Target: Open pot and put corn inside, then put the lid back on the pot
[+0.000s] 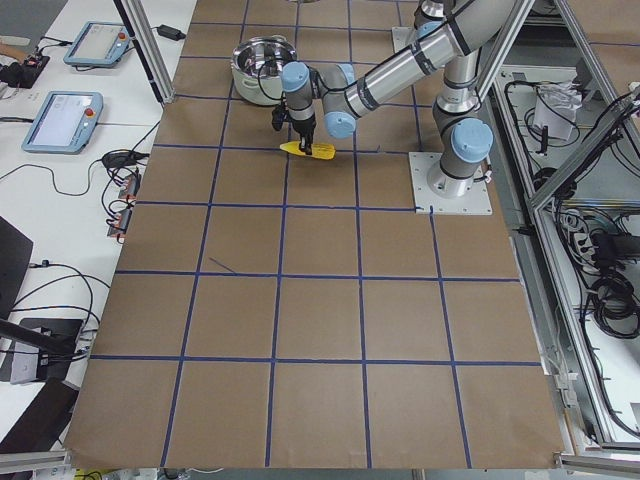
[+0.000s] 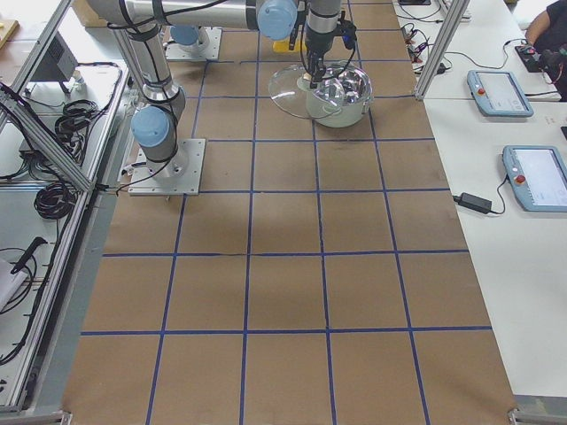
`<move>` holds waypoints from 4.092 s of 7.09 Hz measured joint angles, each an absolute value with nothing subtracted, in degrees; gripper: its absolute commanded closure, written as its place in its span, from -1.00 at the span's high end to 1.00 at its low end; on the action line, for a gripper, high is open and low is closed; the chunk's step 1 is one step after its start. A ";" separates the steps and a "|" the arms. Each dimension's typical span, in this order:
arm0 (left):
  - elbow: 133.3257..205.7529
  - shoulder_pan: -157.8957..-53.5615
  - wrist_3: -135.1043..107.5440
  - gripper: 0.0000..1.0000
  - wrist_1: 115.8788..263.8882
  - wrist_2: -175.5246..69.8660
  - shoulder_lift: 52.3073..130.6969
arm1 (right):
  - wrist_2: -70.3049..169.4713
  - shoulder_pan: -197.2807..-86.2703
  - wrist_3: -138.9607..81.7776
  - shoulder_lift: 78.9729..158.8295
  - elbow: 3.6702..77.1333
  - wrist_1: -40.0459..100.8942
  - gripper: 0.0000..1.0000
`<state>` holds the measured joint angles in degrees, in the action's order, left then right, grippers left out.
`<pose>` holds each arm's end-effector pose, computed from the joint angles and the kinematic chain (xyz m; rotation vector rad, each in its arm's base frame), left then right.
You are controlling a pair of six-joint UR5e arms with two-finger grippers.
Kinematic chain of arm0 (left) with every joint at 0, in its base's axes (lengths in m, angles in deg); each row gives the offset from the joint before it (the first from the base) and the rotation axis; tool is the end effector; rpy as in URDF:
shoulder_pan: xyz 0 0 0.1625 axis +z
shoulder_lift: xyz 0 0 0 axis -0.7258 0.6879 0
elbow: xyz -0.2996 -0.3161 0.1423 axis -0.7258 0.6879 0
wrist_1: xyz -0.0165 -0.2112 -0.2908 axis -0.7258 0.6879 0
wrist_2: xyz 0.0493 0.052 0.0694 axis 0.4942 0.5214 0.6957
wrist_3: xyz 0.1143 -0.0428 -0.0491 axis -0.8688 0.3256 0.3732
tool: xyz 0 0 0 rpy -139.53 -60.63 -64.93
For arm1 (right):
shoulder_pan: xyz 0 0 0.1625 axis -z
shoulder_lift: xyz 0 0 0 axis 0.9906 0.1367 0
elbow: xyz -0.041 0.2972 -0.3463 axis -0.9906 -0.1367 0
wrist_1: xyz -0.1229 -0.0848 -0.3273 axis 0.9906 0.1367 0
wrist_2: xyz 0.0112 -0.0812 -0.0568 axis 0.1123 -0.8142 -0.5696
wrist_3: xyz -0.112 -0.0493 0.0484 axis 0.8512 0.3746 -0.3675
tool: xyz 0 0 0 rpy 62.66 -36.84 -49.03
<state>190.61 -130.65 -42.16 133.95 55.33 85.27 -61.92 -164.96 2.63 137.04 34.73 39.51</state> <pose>-0.0927 -0.4764 0.2741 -0.2029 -3.0568 -0.1362 0.0804 -0.4558 0.4872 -0.2027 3.0963 0.0842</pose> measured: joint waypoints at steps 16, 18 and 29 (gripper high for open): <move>141.32 -156.19 6.82 -0.50 148.20 46.60 112.04 | -62.30 -164.73 2.77 138.13 37.16 42.14 -0.33; 141.04 -156.33 6.63 1.00 148.18 46.59 113.26 | -62.35 -164.76 2.76 138.12 37.22 42.23 -0.33; 142.08 -140.37 -21.57 1.00 168.49 50.16 91.71 | -61.84 -169.99 -4.16 136.91 33.97 44.12 -0.32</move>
